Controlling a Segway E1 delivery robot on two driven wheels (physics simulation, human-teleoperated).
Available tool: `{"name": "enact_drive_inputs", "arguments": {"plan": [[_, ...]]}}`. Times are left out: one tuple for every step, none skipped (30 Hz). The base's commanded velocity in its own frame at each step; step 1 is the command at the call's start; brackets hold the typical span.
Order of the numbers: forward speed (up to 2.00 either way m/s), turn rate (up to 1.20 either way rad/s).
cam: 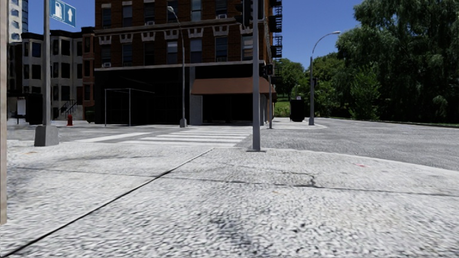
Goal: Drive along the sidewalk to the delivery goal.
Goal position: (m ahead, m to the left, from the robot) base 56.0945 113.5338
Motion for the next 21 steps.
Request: {"name": "enact_drive_inputs", "arguments": {"plan": [[2.0,0.0],[2.0,0.0],[2.0,0.0],[2.0,0.0],[2.0,0.0],[2.0,0.0],[2.0,0.0],[2.0,0.0],[2.0,0.0],[2.0,0.0],[2.0,0.1],[2.0,0.15],[2.0,0.15],[2.0,0.21],[2.0,0.23],[2.0,0.23],[2.0,0.23],[2.0,0.24],[2.0,0.24],[2.0,0.24],[2.0,0.24]]}}
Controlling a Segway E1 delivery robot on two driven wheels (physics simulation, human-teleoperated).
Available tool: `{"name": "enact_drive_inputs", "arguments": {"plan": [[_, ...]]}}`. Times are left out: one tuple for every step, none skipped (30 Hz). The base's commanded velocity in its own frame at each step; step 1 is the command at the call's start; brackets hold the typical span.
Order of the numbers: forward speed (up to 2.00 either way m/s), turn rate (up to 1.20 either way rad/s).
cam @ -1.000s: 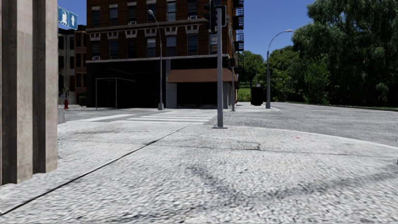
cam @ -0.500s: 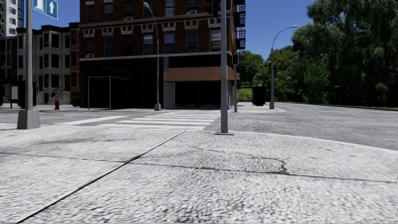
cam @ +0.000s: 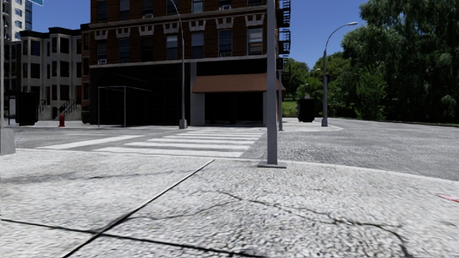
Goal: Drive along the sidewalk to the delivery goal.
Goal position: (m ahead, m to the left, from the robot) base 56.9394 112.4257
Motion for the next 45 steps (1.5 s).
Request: {"name": "enact_drive_inputs", "arguments": {"plan": [[2.0,0.24],[2.0,0.24],[2.0,0.24],[2.0,0.24],[2.0,0.24],[2.0,0.24],[2.0,0.24],[2.0,0.24],[2.0,0.24],[2.0,0.22],[2.0,0.13],[2.0,0.13],[2.0,0.0],[2.0,0.0],[2.0,0.0],[2.0,0.0],[2.0,0.0],[2.0,0.0],[2.0,0.0],[2.0,0.0],[2.0,0.0],[2.0,0.0],[2.0,0.0],[2.0,0.0],[2.0,0.0],[2.0,0.08],[2.0,0.32],[2.0,0.32],[2.0,0.48],[2.0,0.53],[2.0,0.55],[2.0,0.55],[2.0,0.55],[2.0,0.55],[2.0,0.55],[2.0,0.55],[2.0,0.55],[2.0,0.55],[2.0,0.55],[2.0,0.55],[2.0,0.55],[2.0,0.55],[2.0,0.54],[2.0,0.54],[2.0,0.43]]}}
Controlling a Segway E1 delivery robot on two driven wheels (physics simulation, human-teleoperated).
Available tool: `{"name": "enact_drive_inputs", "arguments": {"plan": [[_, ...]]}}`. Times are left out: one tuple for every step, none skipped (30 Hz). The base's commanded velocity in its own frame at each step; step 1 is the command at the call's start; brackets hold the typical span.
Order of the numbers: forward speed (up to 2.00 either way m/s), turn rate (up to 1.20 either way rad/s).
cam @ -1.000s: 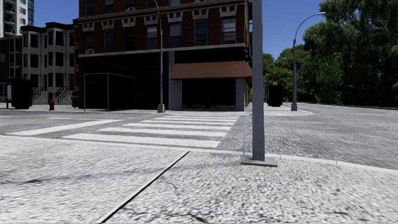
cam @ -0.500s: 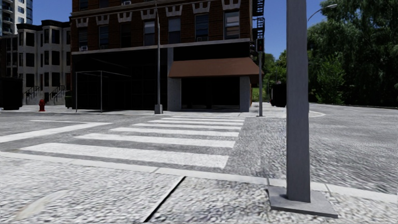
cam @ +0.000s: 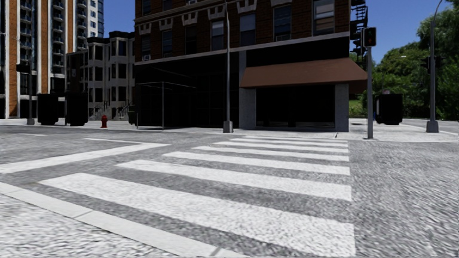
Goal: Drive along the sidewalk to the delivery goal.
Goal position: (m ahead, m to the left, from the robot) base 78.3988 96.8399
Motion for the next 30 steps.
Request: {"name": "enact_drive_inputs", "arguments": {"plan": [[2.0,0.0],[2.0,0.0],[2.0,0.0],[2.0,0.0],[2.0,0.0],[2.0,0.0],[2.0,0.0],[2.0,0.0],[2.0,0.0],[2.0,0.0],[2.0,0.0],[2.0,0.0],[2.0,0.0],[2.0,0.0],[2.0,0.0],[2.0,-0.09],[2.0,-0.22],[2.0,-0.22],[2.0,-0.27],[2.0,-0.29],[2.0,-0.29],[2.0,-0.3],[2.0,-0.3],[2.0,-0.3],[2.0,-0.3],[2.0,-0.3],[2.0,-0.3],[2.0,-0.3],[2.0,-0.3],[2.0,-0.3]]}}
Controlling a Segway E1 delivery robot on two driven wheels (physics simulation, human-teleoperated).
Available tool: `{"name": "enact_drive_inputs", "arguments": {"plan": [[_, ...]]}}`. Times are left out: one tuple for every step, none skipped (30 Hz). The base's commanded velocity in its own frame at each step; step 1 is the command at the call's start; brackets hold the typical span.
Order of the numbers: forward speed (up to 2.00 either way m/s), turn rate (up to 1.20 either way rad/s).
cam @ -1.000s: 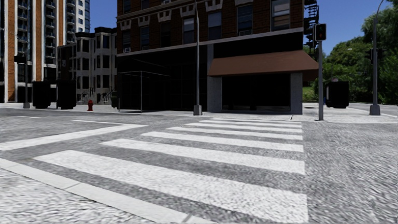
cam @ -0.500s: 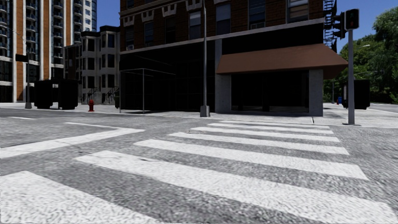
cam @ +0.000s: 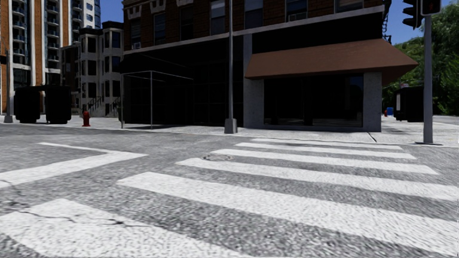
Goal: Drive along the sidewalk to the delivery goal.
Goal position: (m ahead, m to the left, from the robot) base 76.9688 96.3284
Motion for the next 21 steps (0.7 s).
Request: {"name": "enact_drive_inputs", "arguments": {"plan": [[2.0,-0.3],[2.0,-0.3],[2.0,-0.3],[2.0,-0.3],[2.0,-0.3],[2.0,-0.3],[2.0,-0.3],[2.0,-0.3],[2.0,-0.3],[2.0,-0.3],[2.0,-0.3],[2.0,-0.3],[2.0,-0.3],[2.0,-0.3],[2.0,-0.3],[2.0,-0.3],[2.0,-0.3],[2.0,-0.3],[2.0,-0.33],[2.0,-0.35],[2.0,-0.35]]}}
